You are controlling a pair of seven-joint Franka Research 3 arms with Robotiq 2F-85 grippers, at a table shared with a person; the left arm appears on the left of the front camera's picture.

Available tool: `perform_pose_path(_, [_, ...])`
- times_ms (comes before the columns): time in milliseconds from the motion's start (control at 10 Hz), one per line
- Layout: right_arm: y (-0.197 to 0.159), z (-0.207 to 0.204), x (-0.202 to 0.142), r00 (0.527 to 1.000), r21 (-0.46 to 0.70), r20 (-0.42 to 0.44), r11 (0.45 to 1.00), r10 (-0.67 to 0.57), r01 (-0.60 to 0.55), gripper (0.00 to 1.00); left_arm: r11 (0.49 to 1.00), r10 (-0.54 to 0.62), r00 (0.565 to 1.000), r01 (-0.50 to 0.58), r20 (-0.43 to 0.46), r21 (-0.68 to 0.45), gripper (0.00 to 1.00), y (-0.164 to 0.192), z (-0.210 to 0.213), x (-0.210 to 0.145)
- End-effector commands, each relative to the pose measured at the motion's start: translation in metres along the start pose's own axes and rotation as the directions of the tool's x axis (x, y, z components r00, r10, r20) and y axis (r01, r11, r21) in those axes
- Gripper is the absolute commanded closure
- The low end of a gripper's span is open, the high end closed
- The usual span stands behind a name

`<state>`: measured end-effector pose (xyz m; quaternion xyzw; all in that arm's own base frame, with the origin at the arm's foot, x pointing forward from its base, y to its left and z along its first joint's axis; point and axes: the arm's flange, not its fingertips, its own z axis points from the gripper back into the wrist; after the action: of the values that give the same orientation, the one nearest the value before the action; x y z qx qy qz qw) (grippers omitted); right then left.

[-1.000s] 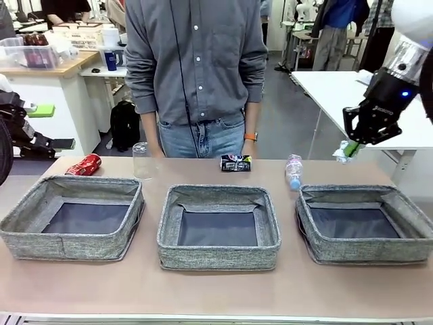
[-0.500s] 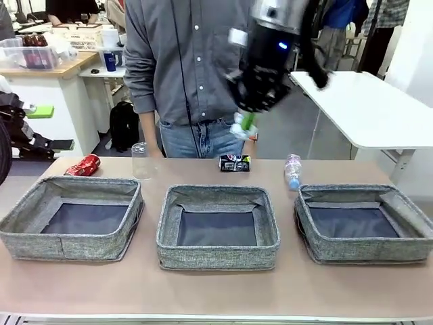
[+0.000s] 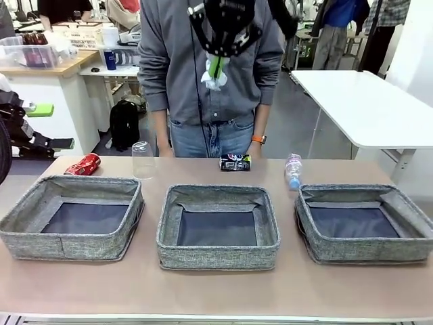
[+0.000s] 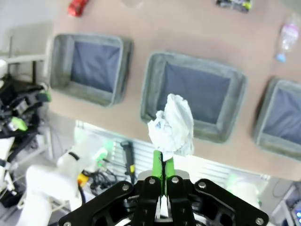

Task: Sort the waste into the appropriate baskets.
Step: Pick up the waste item pointed out by the person.

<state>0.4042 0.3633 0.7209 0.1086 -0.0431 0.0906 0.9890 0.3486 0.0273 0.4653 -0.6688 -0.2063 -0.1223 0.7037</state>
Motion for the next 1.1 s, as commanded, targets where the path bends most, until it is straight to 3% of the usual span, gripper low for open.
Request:
perform_pose_path(0, [0.012,0.018,0.003,0.999,-0.02,-0.042,1.0,0.019,-0.02,1.0,1.0,-0.02,1.0,0.02,0.013,-0.023,0.0,-0.001,-0.002,0.001])
perform_pose_path(200, [0.011,0.027,0.007,1.0,-0.047,0.005,0.999,-0.005,0.005,1.0,1.0,-0.02,1.0,0.02,0.013,-0.023,0.0,-0.001,-0.002,0.001])
perform_pose_path(300, [0.005,0.019,-0.007,1.0,-0.006,-0.015,1.0,0.021,-0.021,1.0,1.0,-0.02,1.0,0.02,0.013,-0.023,0.0,-0.001,-0.002,0.001])
perform_pose_path(1000, [0.005,0.019,-0.007,1.0,-0.006,-0.015,1.0,0.021,-0.021,1.0,1.0,-0.02,1.0,0.02,0.013,-0.023,0.0,-0.001,-0.002,0.001])
